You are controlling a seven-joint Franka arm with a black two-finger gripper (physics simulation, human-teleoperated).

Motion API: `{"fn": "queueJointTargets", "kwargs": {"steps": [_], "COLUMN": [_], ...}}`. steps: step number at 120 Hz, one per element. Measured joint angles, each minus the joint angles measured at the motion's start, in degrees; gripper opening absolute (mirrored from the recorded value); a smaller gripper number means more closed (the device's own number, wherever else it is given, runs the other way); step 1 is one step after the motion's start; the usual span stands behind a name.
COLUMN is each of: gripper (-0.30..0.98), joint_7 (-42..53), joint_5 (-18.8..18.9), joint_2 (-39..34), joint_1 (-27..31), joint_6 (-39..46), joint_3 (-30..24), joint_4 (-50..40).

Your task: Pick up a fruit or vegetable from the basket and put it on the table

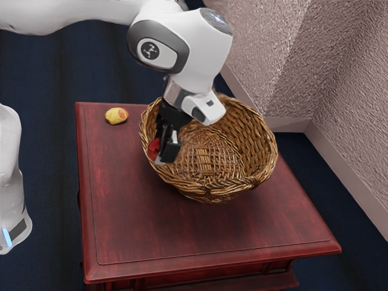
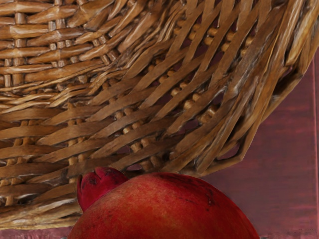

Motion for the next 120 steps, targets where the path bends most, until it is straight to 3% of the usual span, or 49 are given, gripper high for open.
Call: {"fn": "queueJointTargets", "kwargs": {"steps": [40, 77, 120], "gripper": [0.40, 0.39, 0.39], "joint_7": [-3.1, -5.1, -6.6], "joint_5": [-3.9, -5.8, -7.4], "joint_2": [-0.5, -2.8, -3.6], "joint_1": [-0.5, -1.5, -2.2], "joint_6": [-6.2, 1.5, 7.5], "joint_3": [-2.3, -2.4, -2.6], "joint_4": [-2.6, -14.3, -19.3]}}
